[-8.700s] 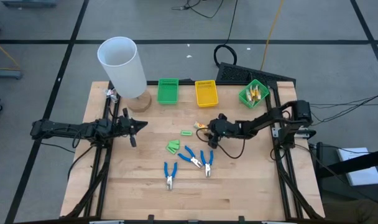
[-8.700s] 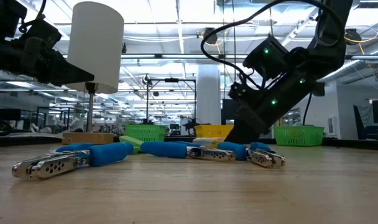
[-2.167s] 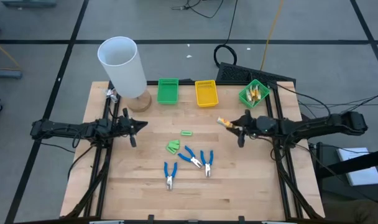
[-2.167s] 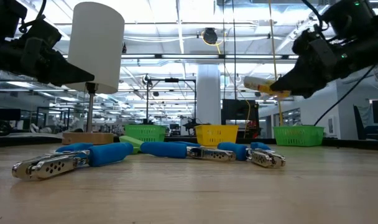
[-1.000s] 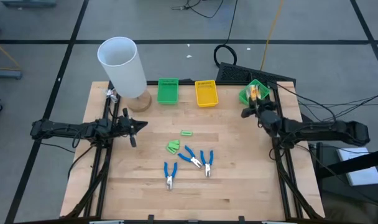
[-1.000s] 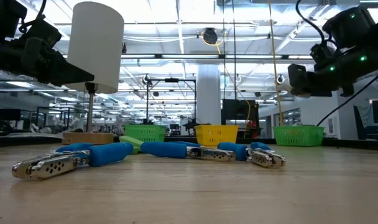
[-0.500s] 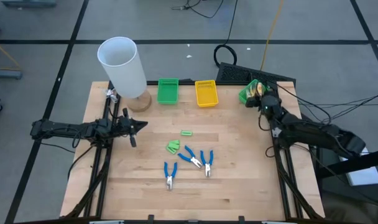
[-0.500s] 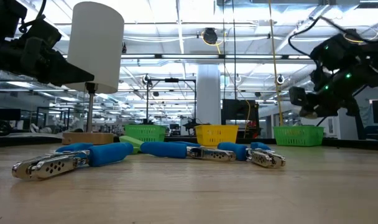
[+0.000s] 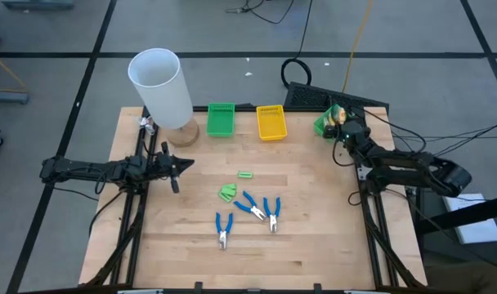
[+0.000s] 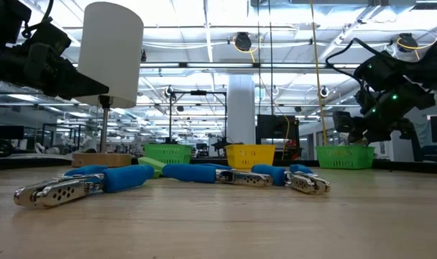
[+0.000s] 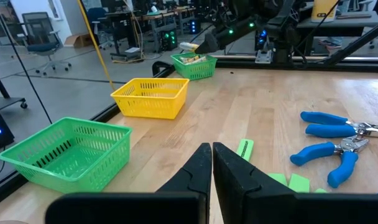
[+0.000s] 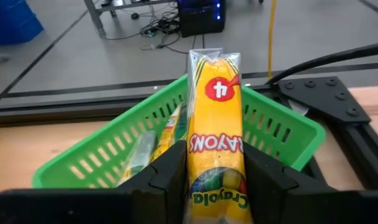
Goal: Pick & Place School Supplies
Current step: Put the yellow crayon box into the right green bin, then put the green eraser into the left green bin
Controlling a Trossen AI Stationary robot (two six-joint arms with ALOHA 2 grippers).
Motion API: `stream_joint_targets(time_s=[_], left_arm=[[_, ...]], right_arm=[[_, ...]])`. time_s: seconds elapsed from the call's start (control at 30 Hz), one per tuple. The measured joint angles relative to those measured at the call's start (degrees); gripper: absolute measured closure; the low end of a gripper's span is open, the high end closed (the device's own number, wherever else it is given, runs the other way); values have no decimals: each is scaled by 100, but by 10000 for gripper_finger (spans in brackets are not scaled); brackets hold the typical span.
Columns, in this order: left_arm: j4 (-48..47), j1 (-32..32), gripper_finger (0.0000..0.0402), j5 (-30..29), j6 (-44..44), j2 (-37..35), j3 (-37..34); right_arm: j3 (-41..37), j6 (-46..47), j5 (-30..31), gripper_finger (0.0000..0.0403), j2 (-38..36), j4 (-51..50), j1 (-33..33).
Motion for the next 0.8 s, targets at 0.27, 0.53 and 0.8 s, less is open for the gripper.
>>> stream_joint_targets(time_s=[0.27, 0.53, 0.8], left_arm=[[0, 0, 380, 0, 0, 0, 1], [0, -1, 380, 0, -2, 0, 0], [0, 1, 380, 0, 1, 0, 1]], right_arm=[[-1, -33, 21, 243, 19, 20, 4], [0, 4, 9, 169, -1, 17, 14], [0, -67, -105, 161, -417, 232, 337]])
